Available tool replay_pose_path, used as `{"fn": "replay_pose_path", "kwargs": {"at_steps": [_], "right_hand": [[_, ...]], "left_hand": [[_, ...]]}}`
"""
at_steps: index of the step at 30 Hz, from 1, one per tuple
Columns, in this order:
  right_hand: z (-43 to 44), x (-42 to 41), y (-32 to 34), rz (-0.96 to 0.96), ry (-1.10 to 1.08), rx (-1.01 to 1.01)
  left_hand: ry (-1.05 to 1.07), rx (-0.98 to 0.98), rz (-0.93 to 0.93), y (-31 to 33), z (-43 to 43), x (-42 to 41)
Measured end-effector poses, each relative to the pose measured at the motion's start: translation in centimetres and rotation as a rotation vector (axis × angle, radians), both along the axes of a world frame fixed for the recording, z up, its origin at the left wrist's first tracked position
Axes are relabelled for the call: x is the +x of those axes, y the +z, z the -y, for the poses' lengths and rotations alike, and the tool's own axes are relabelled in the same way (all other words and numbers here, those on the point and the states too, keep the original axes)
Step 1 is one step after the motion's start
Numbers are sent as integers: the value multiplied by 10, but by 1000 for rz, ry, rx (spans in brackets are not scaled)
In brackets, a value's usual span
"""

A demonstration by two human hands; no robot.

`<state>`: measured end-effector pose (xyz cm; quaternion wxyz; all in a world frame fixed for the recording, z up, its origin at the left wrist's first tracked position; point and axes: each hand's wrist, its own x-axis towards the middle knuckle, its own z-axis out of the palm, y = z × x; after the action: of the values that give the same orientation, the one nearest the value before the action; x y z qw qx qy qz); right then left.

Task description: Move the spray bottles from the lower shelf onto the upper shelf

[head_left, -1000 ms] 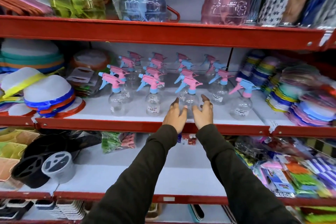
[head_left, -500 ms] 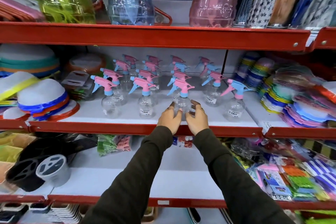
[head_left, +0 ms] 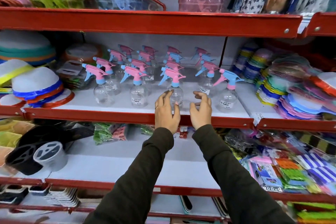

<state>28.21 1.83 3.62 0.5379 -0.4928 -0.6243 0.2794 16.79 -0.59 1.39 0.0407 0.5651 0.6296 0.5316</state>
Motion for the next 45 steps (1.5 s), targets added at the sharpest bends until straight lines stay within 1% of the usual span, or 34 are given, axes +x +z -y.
{"fn": "replay_pose_path", "kwargs": {"at_steps": [3,5,7,10,14,16,20,27,32,45], "right_hand": [[-2,23,-4,-30,-76,50],[-5,39,-8,-36,-157,64],[-9,57,-8,-46,-234,41],[-16,84,-2,-93,-287,-3],[-33,116,4,-4,-184,-179],[-39,124,5,37,-122,-240],[-42,133,10,77,-64,-282],[-40,122,9,99,2,-271],[-37,104,10,121,48,-277],[-37,98,8,156,65,-297]], "left_hand": [[-66,125,-6,-2,0,24],[-135,140,27,-2,-3,40],[-198,75,69,1,-8,57],[-254,-95,72,5,-20,80],[-307,-324,23,15,-37,108],[-332,-388,20,21,-45,120],[-368,-460,18,27,-54,134],[-287,-395,44,23,-48,124],[-212,-391,54,18,-46,105],[-220,-433,29,20,-47,96]]}}
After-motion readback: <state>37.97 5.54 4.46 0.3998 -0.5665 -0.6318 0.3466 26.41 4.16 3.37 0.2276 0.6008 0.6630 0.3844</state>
